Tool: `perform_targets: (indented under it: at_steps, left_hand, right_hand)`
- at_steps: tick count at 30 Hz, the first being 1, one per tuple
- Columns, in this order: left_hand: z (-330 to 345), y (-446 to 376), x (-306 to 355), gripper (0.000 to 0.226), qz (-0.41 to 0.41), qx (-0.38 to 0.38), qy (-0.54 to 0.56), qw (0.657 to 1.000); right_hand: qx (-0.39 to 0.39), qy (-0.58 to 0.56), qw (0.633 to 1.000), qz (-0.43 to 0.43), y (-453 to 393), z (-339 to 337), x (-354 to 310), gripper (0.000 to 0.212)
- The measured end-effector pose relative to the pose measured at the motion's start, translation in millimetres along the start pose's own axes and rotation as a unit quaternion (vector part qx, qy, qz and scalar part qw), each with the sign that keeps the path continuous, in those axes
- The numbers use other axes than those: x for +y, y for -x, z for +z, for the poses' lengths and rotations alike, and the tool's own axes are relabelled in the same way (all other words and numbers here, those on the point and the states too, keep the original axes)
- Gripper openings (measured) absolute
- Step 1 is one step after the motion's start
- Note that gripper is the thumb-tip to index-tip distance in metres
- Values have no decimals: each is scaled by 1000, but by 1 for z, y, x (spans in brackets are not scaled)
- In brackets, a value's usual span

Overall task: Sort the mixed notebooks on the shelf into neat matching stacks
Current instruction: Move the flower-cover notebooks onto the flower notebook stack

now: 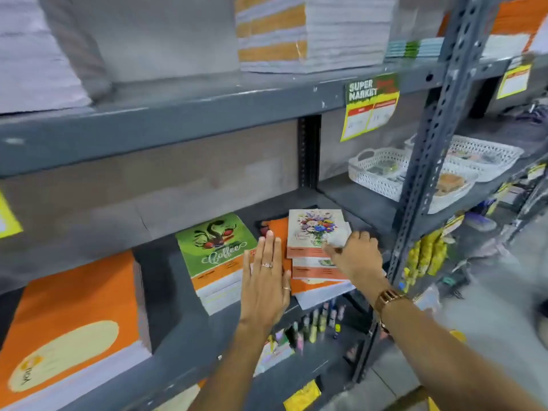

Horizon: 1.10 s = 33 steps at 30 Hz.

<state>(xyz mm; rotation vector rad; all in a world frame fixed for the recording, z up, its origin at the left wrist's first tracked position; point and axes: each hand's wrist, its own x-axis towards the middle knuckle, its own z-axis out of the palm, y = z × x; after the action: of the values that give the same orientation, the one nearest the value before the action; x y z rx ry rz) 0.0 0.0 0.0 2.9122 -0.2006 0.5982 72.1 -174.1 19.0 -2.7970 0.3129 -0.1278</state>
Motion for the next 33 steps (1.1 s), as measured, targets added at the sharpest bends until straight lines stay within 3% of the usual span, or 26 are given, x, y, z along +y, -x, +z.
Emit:
perform_targets:
  at_steps: [3, 7, 10, 17, 24, 30, 33]
  left_hand:
    - [15, -5, 6, 56, -29, -10, -22, 999]
    - [43, -8, 9, 57, 10, -47, 6, 999]
    - [54, -8, 13, 57, 22, -70, 12, 997]
    - [76, 2, 13, 63, 12, -107, 61, 992]
    - [66, 17, 7, 74, 22, -150, 54, 987]
    - [52, 34, -12, 69, 50, -182, 56, 980]
    - [39, 40, -25, 68, 58, -193, 59, 978]
  right_hand:
    - [-36, -6, 999, 37, -24, 16, 1, 93]
    - [-67, -46, 993, 89, -44, 31, -7, 110]
    - [-71, -79, 985, 135, -55, 31, -8, 111]
    - [-100, -123, 970, 183, -64, 26, -3, 100]
    - [3, -81, 982, 173, -45, 20, -18, 82]
    - [24, -272, 943, 191, -33, -12, -27, 58]
    - [83, -291, 941, 151, -22, -32, -41, 40]
